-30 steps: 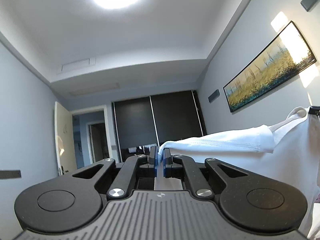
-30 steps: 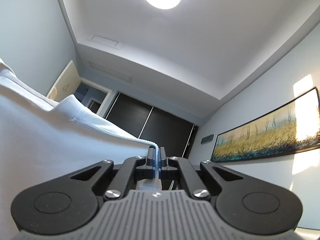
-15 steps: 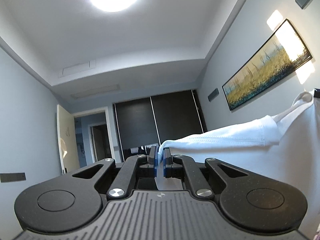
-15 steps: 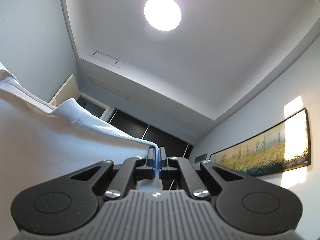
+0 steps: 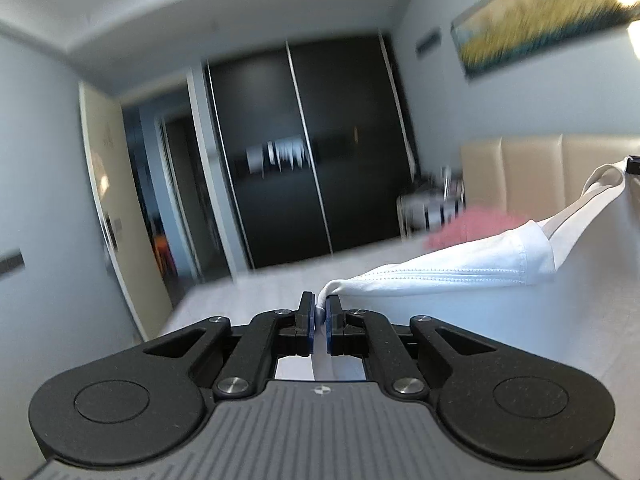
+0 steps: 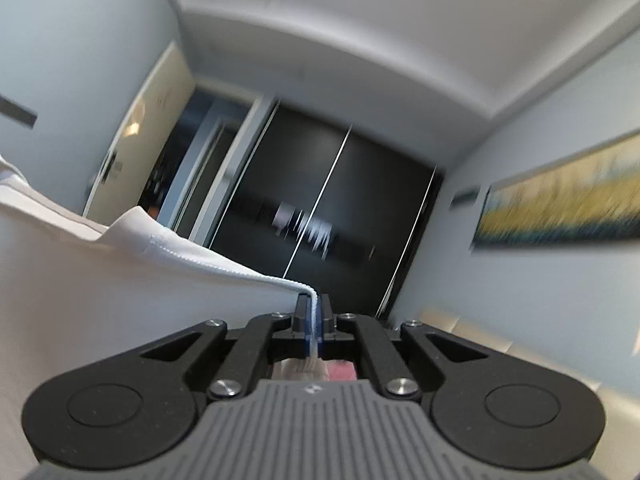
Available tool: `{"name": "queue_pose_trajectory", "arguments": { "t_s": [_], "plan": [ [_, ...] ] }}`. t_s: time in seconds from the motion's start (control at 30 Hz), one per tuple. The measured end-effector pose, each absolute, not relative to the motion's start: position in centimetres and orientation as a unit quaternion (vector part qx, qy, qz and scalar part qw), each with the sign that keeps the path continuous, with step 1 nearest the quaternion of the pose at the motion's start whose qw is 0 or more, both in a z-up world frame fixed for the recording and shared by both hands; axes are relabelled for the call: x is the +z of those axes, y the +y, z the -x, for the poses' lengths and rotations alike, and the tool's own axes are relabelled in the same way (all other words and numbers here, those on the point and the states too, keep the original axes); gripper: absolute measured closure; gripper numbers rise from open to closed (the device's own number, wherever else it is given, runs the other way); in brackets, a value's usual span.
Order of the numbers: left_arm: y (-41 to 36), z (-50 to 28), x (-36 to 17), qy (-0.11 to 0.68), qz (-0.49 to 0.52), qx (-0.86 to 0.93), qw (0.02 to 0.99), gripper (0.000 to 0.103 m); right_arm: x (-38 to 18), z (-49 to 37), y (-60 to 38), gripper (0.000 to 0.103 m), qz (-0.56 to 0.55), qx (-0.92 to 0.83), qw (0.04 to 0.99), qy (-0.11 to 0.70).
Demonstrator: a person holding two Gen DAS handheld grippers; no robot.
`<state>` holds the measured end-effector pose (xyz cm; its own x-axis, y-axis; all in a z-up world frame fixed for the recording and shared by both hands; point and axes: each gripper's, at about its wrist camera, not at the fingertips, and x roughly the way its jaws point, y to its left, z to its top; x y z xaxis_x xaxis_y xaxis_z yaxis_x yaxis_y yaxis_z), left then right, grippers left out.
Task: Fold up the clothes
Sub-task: 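Lower the held white shirt onto the bed and open both grippers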
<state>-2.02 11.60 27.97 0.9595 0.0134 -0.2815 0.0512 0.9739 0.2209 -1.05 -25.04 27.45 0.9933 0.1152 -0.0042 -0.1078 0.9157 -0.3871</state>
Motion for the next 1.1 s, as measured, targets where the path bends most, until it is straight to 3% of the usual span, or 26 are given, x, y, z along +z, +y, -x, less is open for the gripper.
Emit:
{"name": "queue_pose_trajectory", "arguments": {
  "t_s": [0.13, 0.43, 0.7, 0.9, 0.93, 1.03, 1.1],
  "plan": [
    [13.3, -8.2, 22.2, 0.230, -0.107, -0.005, 0.967, 0.100, 22.2, -9.4, -23.2, 0.100, 0.189, 0.062, 0.976, 0.084],
    [16.3, -29.1, 3.4, 0.415, -0.088, 0.030, 0.905, 0.100, 5.1, -30.8, -18.5, 0.100, 0.185, 0.054, 0.941, 0.279],
    [17.7, -35.6, -9.0, 0.500, -0.077, 0.034, 0.862, 0.095, -8.3, -38.9, -17.3, 0.100, 0.206, 0.060, 0.900, 0.381],
    [17.8, -35.9, -11.3, 0.499, -0.069, 0.032, 0.863, 0.087, -13.6, -41.1, -18.1, 0.099, 0.195, 0.072, 0.882, 0.424],
    [17.7, -35.8, -11.4, 0.494, -0.074, 0.032, 0.866, 0.081, -14.1, -41.2, -18.1, 0.097, 0.193, 0.074, 0.880, 0.427],
    [17.4, -36.1, -10.7, 0.482, -0.084, 0.051, 0.871, 0.063, -14.3, -40.9, -18.2, 0.085, 0.197, 0.076, 0.881, 0.422],
    [17.9, -36.3, -10.1, 0.479, -0.069, 0.053, 0.873, 0.062, -13.7, -40.8, -18.5, 0.073, 0.199, 0.077, 0.883, 0.419]
  ]
}}
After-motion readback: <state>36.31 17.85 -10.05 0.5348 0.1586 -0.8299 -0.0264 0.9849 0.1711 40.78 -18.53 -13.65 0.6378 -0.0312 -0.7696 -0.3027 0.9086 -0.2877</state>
